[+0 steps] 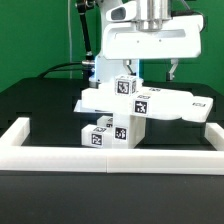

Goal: Assemble chair

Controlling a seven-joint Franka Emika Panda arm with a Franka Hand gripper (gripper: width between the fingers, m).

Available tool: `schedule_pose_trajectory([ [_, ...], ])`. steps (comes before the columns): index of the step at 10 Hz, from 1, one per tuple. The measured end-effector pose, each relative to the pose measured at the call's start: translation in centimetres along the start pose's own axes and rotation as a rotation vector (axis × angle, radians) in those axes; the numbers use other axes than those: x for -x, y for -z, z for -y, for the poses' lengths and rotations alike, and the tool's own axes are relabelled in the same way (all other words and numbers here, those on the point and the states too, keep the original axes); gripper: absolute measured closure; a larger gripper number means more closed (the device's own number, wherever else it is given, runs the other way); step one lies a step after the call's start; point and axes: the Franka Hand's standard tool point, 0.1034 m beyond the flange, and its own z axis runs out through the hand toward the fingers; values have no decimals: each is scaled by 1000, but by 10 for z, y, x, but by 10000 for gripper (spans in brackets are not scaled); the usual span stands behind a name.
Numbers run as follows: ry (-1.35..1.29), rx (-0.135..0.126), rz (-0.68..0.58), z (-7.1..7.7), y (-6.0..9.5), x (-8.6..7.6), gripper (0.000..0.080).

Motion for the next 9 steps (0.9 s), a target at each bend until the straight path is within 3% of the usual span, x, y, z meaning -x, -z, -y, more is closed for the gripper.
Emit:
schedule_pose_trajectory([
  [1, 1, 0, 0, 0, -1, 1, 151],
  [3, 43, 10, 3, 7, -11, 27, 151],
  [4, 55, 13, 8, 10, -14, 31, 151],
  [9, 43, 16, -1, 11, -17, 34, 151],
])
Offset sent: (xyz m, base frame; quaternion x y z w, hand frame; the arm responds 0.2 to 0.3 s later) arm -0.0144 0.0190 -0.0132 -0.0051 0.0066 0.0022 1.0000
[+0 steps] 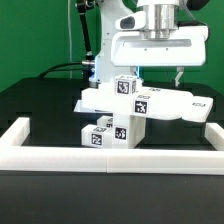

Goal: Assemble chair

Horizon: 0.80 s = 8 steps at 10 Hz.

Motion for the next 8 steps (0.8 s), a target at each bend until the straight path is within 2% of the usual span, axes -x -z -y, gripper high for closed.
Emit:
schedule_pose_trajectory([
  [2, 0, 1, 2, 12, -4, 16, 151],
  [3, 9, -1, 3, 18, -4, 18, 151],
  [7, 9, 0, 4, 14, -5, 17, 151],
  [8, -10, 9, 10, 13, -10, 21, 151],
])
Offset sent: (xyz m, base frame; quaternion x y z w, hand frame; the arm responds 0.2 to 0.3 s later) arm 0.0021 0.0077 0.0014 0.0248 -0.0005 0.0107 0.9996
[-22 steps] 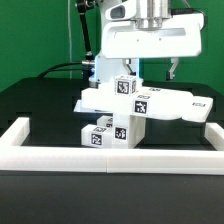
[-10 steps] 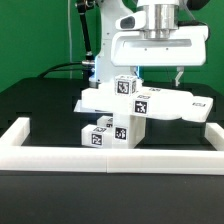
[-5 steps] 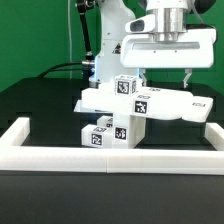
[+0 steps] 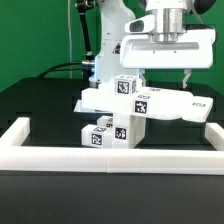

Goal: Assemble chair

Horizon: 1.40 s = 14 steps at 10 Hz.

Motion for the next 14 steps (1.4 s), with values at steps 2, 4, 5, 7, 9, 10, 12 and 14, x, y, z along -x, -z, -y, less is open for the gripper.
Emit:
schedule_pose_trajectory([
  [2, -25, 13, 20, -8, -8, 2, 151],
  [4, -26, 14, 14, -9, -9, 3, 151],
  [5, -26, 15, 14, -9, -9, 3, 151],
  [7, -26, 15, 15, -9, -10, 3, 151],
  [9, -65, 28, 30, -9, -17, 10, 151],
  [10, -83, 35, 39, -7, -22, 15, 151],
  [12, -92, 45, 44, -6, -28, 21, 151],
  [14, -80, 46, 49, -4, -29, 24, 151],
])
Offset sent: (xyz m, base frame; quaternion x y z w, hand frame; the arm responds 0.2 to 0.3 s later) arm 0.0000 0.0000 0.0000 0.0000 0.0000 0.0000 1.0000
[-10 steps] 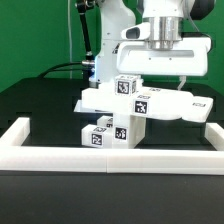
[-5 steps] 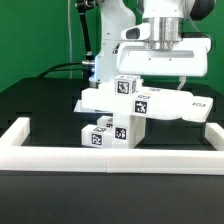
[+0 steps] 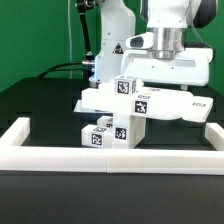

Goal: Assemble chair

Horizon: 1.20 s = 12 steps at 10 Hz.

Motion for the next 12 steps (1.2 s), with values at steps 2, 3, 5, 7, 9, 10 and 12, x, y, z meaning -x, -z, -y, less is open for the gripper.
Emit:
schedule_pose_trajectory([
  [2, 1, 1, 1, 0, -1, 1, 151],
  [3, 6, 5, 5, 1, -3, 3, 151],
  [5, 23, 16, 13, 3, -10, 10, 151],
  [7, 29, 23, 17, 0, -14, 11, 151],
  [9, 30, 32, 24, -2, -18, 14, 151],
  [10, 30, 35, 27, -3, -19, 15, 151],
  [12, 30, 40, 33, -5, -22, 17, 151],
])
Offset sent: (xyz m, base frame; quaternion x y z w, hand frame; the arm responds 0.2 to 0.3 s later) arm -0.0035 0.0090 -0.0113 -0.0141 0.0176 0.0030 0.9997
